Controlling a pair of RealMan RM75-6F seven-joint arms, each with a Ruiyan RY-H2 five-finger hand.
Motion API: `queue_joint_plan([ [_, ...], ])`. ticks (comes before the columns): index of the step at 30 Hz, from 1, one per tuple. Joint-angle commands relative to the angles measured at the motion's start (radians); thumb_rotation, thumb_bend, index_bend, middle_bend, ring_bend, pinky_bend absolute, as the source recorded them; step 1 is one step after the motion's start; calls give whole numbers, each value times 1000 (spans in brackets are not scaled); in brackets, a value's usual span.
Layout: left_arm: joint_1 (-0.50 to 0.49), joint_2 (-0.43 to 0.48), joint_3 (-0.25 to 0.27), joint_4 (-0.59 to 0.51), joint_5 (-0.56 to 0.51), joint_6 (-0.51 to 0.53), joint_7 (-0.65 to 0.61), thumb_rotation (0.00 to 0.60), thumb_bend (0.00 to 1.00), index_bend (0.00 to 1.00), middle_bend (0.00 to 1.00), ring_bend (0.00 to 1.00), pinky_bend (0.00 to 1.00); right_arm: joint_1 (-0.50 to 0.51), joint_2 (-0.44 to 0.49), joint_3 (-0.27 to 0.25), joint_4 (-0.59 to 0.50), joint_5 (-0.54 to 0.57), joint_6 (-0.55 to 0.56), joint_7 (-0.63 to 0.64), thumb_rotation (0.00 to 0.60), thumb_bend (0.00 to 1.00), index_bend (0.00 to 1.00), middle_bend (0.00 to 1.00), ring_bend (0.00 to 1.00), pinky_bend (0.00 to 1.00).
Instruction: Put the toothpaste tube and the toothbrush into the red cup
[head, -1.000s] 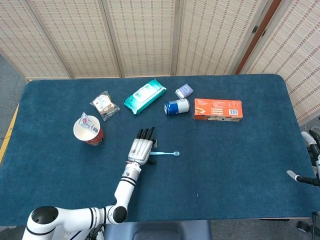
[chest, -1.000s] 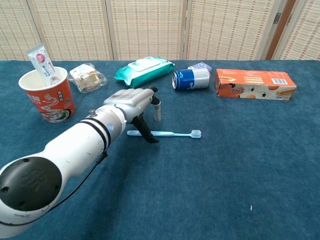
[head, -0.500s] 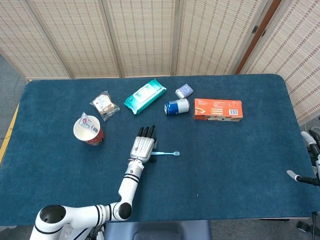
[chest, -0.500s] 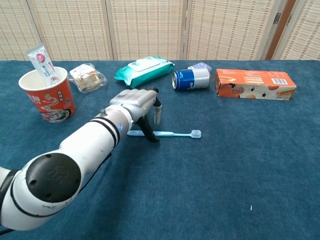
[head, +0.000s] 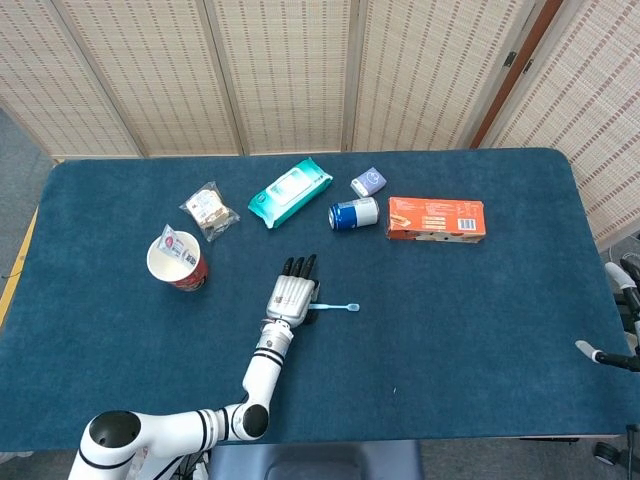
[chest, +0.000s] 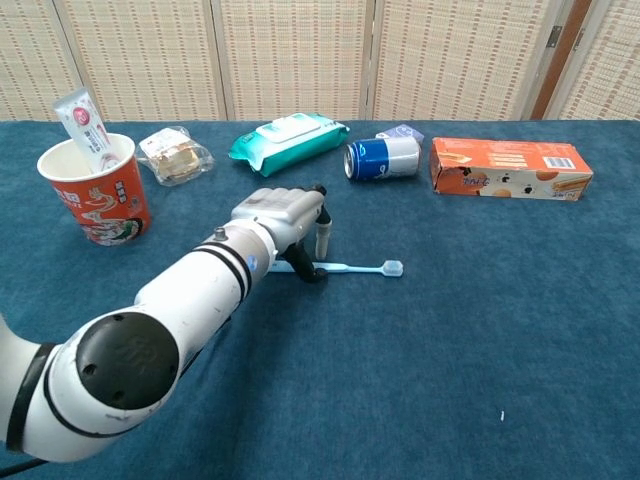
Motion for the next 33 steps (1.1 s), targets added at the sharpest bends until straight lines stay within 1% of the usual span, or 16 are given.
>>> queue_joint_plan([
  [1, -1, 0, 0, -1, -5, -4, 4, 600, 291, 488, 0, 0, 0, 0, 0, 0, 0, 0, -1, 1, 600, 0, 48, 38, 0, 252],
  [11, -3, -4, -3, 11, -13, -6, 9, 600, 291, 488, 0, 0, 0, 2, -1, 0, -2, 2, -3, -3, 600, 0, 48, 38, 0, 252],
  [20, -6, -14, -4, 28, -6, -5, 1, 600, 295, 553, 0, 0, 0, 2, -1, 0, 0, 3, -4, -3, 600, 0, 48, 38, 0, 252],
  [28, -3, -17, -5, 34, -6, -6, 2, 600, 314, 566, 0, 0, 0, 1, -1, 0, 0, 2, -3, -2, 600, 0, 48, 38, 0, 252],
  [33, 5, -11, -5, 23, 1, -1, -11, 600, 333, 592, 0, 0, 0, 2, -1, 0, 1, 2, -4, -2, 600, 0, 48, 38, 0, 252],
])
